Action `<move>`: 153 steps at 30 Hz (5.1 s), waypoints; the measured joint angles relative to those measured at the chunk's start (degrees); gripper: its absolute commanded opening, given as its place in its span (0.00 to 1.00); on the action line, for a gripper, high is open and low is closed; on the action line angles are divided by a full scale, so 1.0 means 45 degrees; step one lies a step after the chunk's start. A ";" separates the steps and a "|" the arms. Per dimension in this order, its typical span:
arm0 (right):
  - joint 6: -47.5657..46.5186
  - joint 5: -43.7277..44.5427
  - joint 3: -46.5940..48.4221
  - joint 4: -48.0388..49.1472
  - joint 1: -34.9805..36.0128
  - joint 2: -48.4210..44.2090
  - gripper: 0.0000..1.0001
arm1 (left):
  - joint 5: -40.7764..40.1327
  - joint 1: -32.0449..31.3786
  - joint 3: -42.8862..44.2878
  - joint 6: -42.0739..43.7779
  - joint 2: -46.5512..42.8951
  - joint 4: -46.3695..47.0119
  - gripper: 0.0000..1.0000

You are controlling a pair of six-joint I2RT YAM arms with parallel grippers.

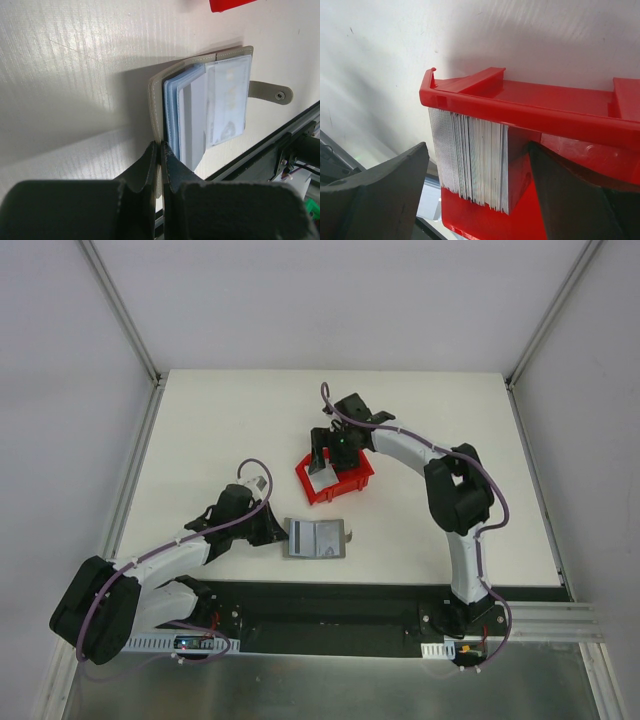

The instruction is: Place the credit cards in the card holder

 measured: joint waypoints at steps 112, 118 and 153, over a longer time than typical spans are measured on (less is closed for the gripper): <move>0.5056 0.6363 -0.7621 0.5377 0.6164 -0.5872 0.00 | 0.0452 -0.0005 -0.0321 0.0034 -0.1039 -0.0078 0.00; 0.5013 0.6518 -0.7621 0.5212 0.6164 -0.6188 0.00 | 0.0452 -0.0005 -0.0321 0.0039 -0.1025 -0.0078 0.00; 0.4881 0.6047 -0.7407 0.5294 0.6343 -0.5727 0.00 | 0.0452 -0.0005 -0.0321 0.0044 -0.0952 -0.0131 0.00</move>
